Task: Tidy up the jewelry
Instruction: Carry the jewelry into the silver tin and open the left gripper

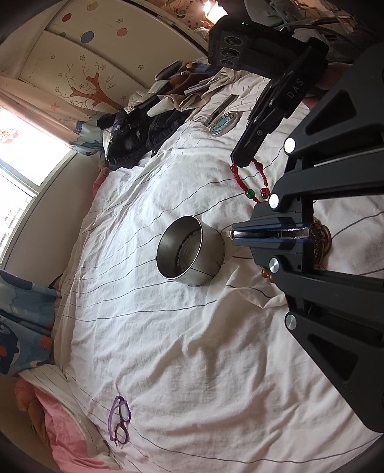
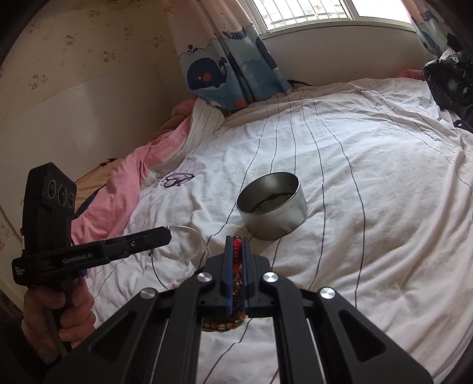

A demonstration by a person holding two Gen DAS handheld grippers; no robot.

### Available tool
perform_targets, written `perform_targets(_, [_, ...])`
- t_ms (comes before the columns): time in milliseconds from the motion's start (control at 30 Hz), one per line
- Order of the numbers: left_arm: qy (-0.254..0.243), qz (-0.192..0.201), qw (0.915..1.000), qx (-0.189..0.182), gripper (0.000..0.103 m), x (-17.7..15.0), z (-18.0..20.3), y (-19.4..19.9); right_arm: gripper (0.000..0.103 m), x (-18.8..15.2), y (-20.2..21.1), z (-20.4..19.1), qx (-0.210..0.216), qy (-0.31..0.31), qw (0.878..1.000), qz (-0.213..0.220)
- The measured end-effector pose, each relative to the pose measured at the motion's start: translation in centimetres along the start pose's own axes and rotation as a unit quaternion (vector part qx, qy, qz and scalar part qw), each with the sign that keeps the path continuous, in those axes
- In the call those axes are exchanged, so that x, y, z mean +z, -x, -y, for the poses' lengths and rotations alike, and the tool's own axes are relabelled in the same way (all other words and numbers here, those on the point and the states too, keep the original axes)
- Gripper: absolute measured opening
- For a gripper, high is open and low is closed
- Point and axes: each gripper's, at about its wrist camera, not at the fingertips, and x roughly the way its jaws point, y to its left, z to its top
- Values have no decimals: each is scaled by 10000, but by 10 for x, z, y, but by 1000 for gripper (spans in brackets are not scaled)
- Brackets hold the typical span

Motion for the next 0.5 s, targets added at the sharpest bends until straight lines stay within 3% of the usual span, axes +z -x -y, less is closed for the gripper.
perform_targets(500, [80,189,9998,-10,4,58,17,-50,6,52,-31,20,25,-12,9994,345])
